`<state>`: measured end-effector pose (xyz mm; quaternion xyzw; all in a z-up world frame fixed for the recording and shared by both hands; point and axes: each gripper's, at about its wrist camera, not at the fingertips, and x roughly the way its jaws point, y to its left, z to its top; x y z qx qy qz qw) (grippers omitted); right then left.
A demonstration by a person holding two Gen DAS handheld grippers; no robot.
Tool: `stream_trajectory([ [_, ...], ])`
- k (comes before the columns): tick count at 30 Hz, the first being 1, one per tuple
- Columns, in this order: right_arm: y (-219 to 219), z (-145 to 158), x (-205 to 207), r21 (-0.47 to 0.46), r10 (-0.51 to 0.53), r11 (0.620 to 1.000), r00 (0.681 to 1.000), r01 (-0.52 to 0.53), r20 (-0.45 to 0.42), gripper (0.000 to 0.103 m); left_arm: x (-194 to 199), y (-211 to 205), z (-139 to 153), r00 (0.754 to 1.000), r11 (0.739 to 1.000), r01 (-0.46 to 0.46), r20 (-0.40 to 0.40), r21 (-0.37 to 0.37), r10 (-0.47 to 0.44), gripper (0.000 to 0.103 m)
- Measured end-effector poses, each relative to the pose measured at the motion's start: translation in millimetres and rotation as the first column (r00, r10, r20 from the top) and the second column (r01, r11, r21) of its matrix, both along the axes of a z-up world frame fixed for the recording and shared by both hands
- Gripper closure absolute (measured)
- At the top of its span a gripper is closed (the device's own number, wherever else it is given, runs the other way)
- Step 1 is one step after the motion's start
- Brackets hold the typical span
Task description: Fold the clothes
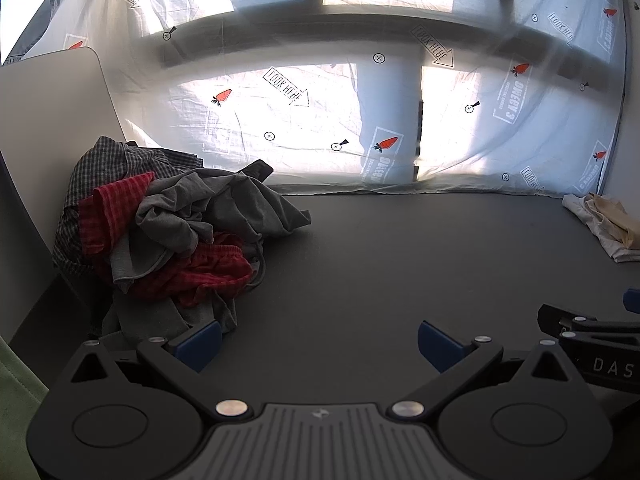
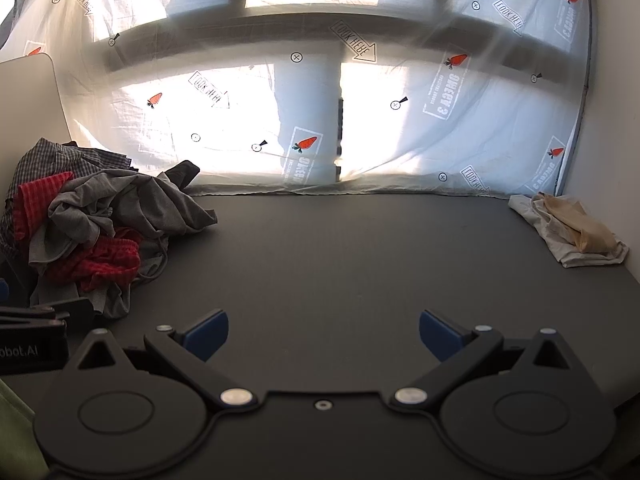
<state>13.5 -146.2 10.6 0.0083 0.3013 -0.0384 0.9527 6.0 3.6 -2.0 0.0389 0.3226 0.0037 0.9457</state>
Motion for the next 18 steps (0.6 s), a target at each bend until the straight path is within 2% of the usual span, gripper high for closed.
stream_trajectory([
  [18,-6.2,-4.5,-1.4,0.004,-0.002,1.000,1.000,0.002,-0.005,0.000,2.9,-5.3,-5.2,1.000,1.000,-0.011,-0.018,-0.008,0.011,0.000],
])
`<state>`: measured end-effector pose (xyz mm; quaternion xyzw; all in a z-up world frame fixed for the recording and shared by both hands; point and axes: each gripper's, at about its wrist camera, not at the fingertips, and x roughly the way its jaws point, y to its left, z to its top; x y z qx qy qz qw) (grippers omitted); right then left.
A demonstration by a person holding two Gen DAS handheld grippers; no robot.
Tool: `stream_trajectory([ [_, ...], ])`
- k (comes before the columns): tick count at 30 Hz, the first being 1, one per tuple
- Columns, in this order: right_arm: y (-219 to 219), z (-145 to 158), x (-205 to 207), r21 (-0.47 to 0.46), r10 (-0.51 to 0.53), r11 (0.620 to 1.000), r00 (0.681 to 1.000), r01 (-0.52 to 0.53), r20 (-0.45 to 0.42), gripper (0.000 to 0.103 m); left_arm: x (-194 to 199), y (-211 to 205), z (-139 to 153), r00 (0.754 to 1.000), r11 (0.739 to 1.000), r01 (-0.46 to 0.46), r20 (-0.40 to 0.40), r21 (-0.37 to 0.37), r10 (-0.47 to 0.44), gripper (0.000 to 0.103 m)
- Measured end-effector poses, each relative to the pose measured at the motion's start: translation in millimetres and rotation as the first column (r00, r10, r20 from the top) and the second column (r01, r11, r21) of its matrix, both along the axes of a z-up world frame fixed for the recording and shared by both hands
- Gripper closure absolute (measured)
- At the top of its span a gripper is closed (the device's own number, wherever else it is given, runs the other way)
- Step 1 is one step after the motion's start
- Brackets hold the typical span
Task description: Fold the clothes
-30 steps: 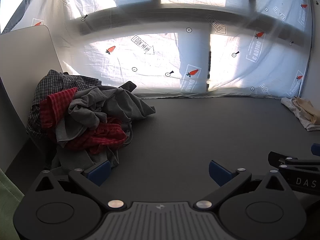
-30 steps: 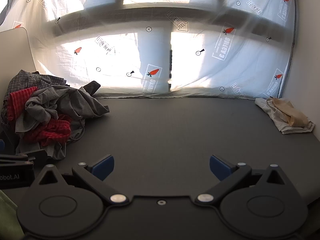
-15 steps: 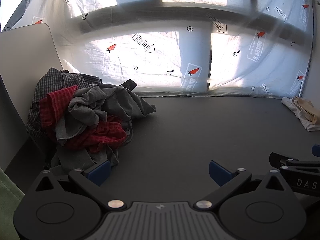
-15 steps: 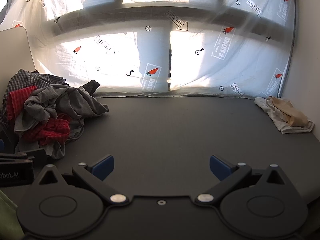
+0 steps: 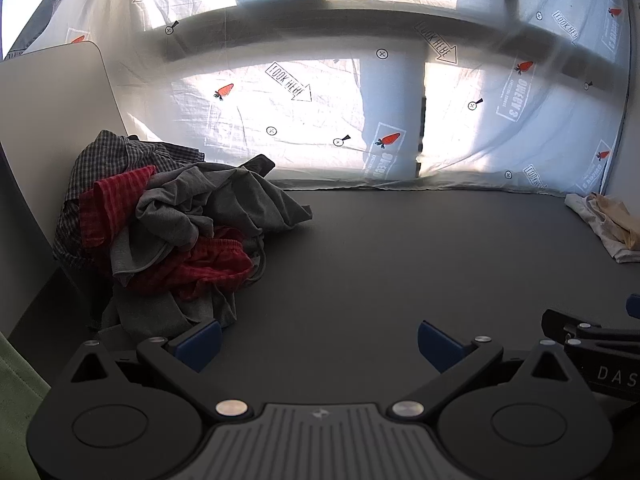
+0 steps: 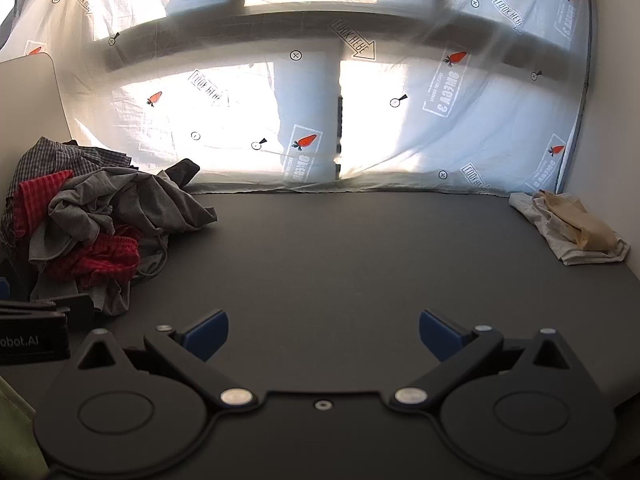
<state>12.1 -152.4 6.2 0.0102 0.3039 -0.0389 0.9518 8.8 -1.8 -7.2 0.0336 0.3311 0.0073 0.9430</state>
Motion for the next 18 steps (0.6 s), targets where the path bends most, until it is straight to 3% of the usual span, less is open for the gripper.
stream_trajectory([
  [9,-42.0,-14.5,18.5,0.007,-0.058,0.998,0.998,0.058,-0.026,0.000,36.9,-21.8,-19.6,0.997,0.997,-0.029,-0.072,-0.068,0.024,0.000],
  [14,-63.8,-24.7,59.2,-0.007,-0.040,0.999,0.999,0.039,-0.030,0.000,69.8,-19.0,-17.9,0.989,0.981,-0.136,-0.081,-0.137,0.125,0.000],
  [18,-67.0,-20.2,101.9,0.015,0.038,0.999,0.999,-0.038,0.002,0.000,95.9,-6.7,-9.9,0.962,0.950,-0.269,-0.095,-0.157,0.257,0.000],
])
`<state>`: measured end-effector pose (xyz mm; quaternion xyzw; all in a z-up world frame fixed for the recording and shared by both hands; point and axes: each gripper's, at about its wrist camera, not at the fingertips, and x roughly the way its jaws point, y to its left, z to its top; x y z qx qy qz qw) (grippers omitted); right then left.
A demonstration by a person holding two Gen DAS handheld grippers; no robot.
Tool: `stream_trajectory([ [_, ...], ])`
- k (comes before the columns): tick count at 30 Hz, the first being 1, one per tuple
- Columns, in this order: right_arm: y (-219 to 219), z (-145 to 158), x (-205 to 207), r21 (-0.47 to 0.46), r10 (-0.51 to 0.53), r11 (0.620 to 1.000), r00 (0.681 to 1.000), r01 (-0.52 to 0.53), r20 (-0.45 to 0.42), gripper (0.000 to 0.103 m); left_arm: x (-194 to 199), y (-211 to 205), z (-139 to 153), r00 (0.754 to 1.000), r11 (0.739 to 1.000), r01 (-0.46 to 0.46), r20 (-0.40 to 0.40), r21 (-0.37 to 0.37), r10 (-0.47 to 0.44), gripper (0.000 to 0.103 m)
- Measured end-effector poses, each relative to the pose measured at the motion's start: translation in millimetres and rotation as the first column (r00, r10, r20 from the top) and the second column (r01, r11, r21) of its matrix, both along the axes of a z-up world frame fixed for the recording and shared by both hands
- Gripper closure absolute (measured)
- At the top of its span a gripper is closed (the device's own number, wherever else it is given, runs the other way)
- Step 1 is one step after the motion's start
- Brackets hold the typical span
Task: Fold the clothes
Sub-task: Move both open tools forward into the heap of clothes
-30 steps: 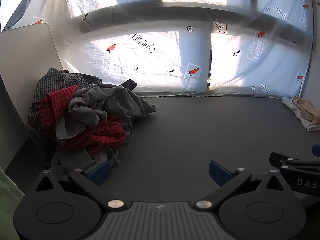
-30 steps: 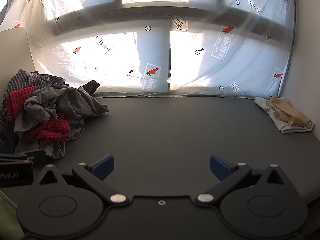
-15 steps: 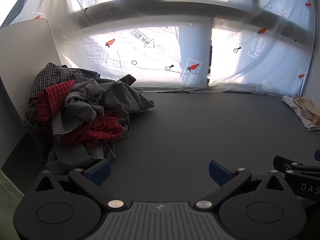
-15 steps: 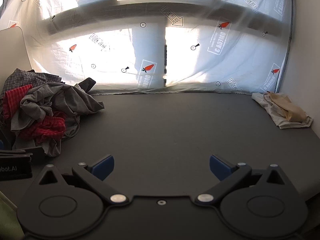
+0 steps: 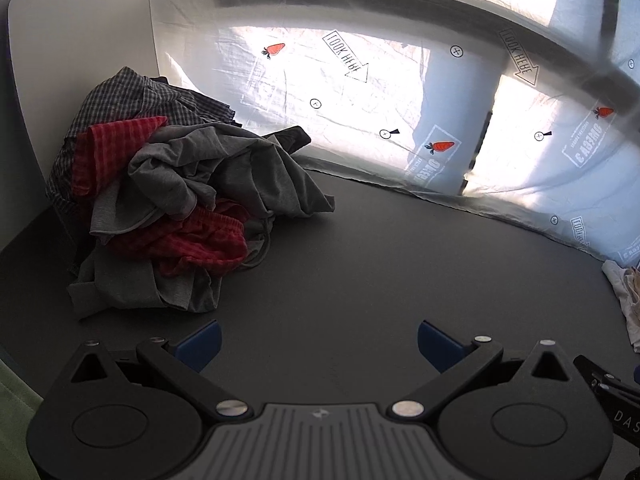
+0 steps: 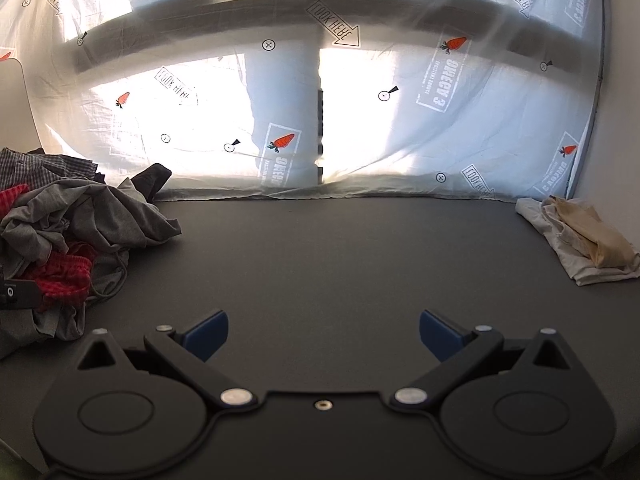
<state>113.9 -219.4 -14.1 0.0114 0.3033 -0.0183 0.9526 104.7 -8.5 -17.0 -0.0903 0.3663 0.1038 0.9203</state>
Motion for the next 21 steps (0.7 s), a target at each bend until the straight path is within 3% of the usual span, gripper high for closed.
stream_trajectory([
  [4,4.5,2.8,41.3,0.066,0.104,0.992,0.993,-0.108,0.060,0.000,22.6,18.7,0.9,0.995,0.994,-0.101,-0.010,-0.029,0.101,0.000],
  [7,17.8,0.2,74.0,0.086,0.172,0.981,0.984,-0.175,0.039,0.000,36.3,35.2,-0.5,0.987,0.987,-0.159,-0.031,-0.032,0.158,0.000],
  [12,53.0,-6.5,117.4,0.120,0.217,0.969,0.976,-0.216,0.008,0.000,61.8,76.5,-6.2,0.970,0.971,-0.238,-0.056,-0.015,0.237,0.000],
  [18,112.1,-14.2,183.0,0.249,0.259,0.935,0.966,-0.251,0.001,0.001,113.8,138.0,-16.9,0.946,0.949,-0.314,-0.081,0.021,0.315,0.000],
  [21,146.4,-17.7,219.5,0.283,0.296,0.916,0.955,-0.283,-0.003,0.008,140.1,167.1,-24.2,0.931,0.934,-0.356,-0.078,0.025,0.356,0.000],
])
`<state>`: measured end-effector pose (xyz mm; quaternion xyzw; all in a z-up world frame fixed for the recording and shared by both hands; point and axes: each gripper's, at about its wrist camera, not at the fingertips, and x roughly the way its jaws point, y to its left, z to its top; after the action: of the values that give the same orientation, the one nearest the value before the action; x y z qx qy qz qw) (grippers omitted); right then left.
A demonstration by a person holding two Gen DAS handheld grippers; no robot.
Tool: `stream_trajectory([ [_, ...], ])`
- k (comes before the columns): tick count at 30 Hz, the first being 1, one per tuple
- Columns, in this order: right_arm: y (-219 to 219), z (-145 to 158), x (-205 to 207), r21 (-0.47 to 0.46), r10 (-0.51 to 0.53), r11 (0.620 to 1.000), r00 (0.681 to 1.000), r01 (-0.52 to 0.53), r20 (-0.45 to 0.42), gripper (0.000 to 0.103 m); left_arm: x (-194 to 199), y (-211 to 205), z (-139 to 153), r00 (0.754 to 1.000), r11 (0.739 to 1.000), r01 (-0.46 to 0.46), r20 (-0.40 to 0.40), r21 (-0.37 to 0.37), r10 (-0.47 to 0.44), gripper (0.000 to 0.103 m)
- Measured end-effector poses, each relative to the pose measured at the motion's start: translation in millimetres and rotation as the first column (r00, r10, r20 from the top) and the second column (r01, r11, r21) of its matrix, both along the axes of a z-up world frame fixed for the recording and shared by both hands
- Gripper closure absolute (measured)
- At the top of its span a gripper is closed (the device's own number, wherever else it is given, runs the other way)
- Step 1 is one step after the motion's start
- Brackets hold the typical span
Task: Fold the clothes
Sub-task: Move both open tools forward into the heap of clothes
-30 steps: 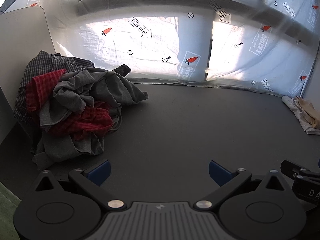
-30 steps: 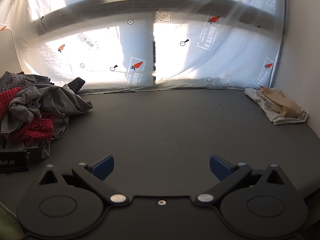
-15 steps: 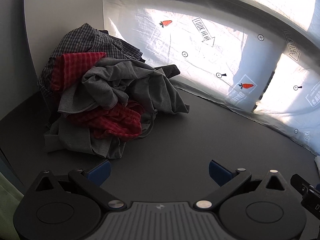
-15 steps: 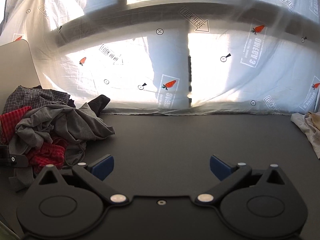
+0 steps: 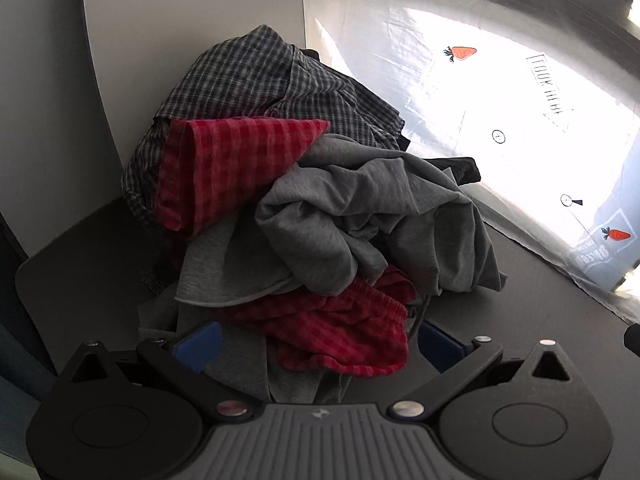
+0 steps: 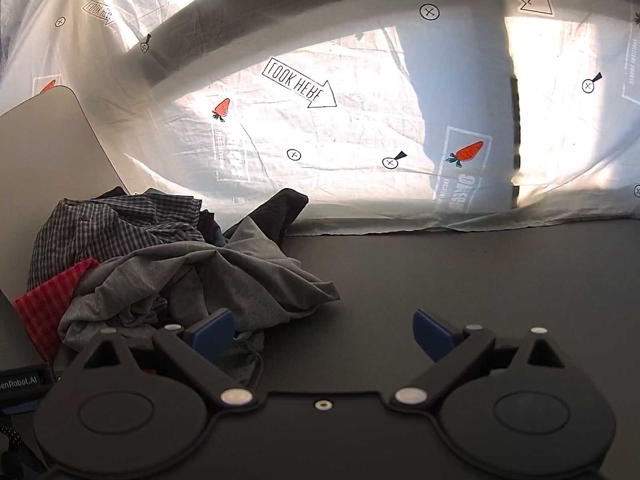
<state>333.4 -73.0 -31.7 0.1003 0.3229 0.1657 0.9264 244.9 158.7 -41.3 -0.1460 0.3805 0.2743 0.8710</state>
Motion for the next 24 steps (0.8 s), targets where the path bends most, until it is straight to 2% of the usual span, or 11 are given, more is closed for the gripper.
stream_trajectory([
  [3,35.4,-5.1,33.0,-0.010,0.039,0.999,0.999,-0.039,-0.006,0.014,32.4,33.1,-14.1,0.999,0.998,-0.046,-0.014,-0.030,0.046,0.000],
  [6,69.6,-12.8,63.8,-0.026,0.076,0.997,0.997,-0.077,-0.025,0.025,59.7,60.3,-28.7,0.996,0.995,-0.086,-0.037,-0.040,0.085,0.000],
  [8,90.6,-19.5,84.2,-0.012,0.113,0.994,0.993,-0.113,-0.045,0.048,73.8,73.9,-38.2,0.992,0.993,-0.113,-0.056,-0.038,0.111,0.000],
  [10,107.7,-27.6,102.9,0.046,0.156,0.987,0.984,-0.152,-0.082,0.060,85.2,85.9,-48.8,0.991,0.992,-0.119,-0.075,-0.053,0.115,0.000],
  [13,127.8,-38.9,123.8,0.181,0.209,0.966,0.969,-0.184,-0.134,0.063,99.4,100.3,-64.1,0.989,0.991,-0.113,-0.100,-0.074,0.105,0.000],
  [14,134.5,-43.9,131.3,0.257,0.237,0.947,0.961,-0.195,-0.145,0.062,103.7,104.0,-69.0,0.989,0.991,-0.107,-0.108,-0.079,0.099,0.000],
  [17,148.7,-55.0,144.1,0.387,0.272,0.902,0.947,-0.189,-0.171,0.058,113.5,112.0,-81.2,0.989,0.991,-0.090,-0.128,-0.096,0.077,0.000],
  [19,160.1,-60.5,152.2,0.411,0.280,0.894,0.938,-0.179,-0.202,0.053,117.5,116.2,-87.2,0.988,0.990,-0.088,-0.132,-0.109,0.073,0.000],
  [21,172.4,-69.8,159.7,0.401,0.286,0.900,0.925,-0.171,-0.248,0.053,120.6,118.7,-91.5,0.988,0.990,-0.087,-0.136,-0.113,0.071,0.000],
  [22,177.0,-74.7,162.4,0.403,0.292,0.900,0.919,-0.169,-0.266,0.056,121.7,119.0,-92.6,0.988,0.990,-0.084,-0.139,-0.112,0.068,0.000],
  [24,180.3,-81.0,162.5,0.420,0.299,0.892,0.914,-0.166,-0.274,0.082,121.9,118.4,-92.7,0.988,0.991,-0.078,-0.141,-0.106,0.062,0.000],
])
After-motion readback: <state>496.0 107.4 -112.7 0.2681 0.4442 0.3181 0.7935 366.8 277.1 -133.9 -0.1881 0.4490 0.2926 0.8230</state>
